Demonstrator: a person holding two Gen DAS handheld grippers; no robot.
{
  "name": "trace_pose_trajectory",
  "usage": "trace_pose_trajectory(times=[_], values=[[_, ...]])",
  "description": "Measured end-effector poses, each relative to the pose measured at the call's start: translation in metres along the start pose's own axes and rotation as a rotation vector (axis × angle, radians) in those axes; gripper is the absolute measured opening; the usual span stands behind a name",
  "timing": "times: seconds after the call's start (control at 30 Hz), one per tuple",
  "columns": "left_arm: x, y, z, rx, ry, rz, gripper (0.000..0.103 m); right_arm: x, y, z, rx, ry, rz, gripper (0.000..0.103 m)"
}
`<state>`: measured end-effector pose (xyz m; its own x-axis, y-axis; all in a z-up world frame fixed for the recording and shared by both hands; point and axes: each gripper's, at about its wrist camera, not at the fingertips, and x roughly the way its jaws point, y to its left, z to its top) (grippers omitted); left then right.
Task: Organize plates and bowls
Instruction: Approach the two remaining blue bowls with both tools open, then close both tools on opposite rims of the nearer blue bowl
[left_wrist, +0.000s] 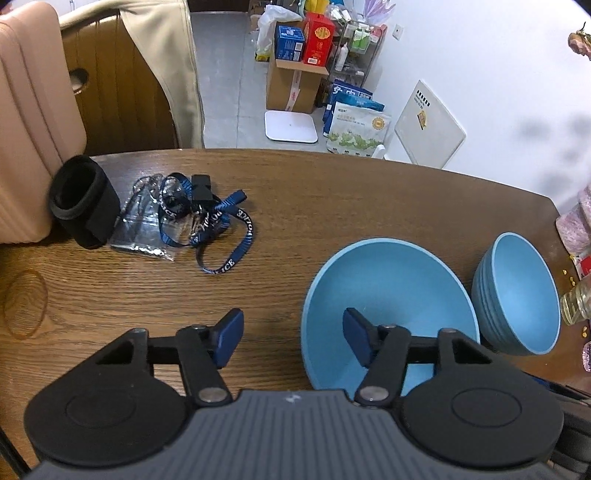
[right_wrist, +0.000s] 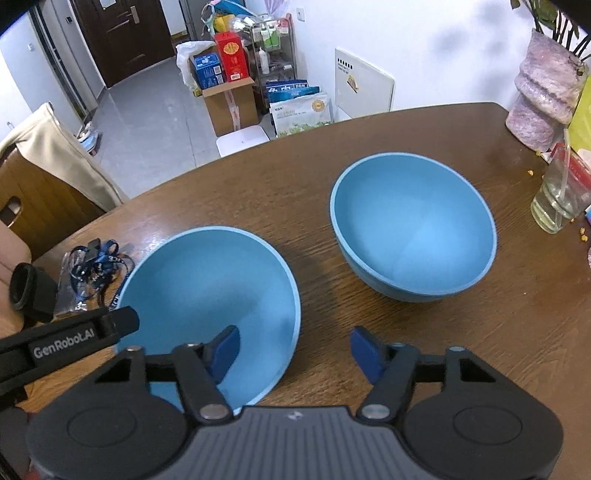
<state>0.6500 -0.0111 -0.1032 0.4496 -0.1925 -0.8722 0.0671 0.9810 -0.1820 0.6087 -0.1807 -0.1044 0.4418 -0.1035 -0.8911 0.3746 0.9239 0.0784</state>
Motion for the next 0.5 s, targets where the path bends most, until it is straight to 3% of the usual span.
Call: trace_pose_trajectory(times=[0.17,0.4,0.5], values=[[0.011,0.000,-0.001,0.000,0.020,-0.005,0.042,0.012,0.001,0.001,-0.001,0.011,0.003,0.047],[0.022,0.001,-0.002,0.001,0.031,-0.020,0.018,0.025,0.001,0.000,-0.002,0.022,0.025,0.017],[0.023,0.001,-0.003,0.004,0.031,-0.022,0.012,0.028,-0.001,0.000,0.008,0.022,0.033,0.015]])
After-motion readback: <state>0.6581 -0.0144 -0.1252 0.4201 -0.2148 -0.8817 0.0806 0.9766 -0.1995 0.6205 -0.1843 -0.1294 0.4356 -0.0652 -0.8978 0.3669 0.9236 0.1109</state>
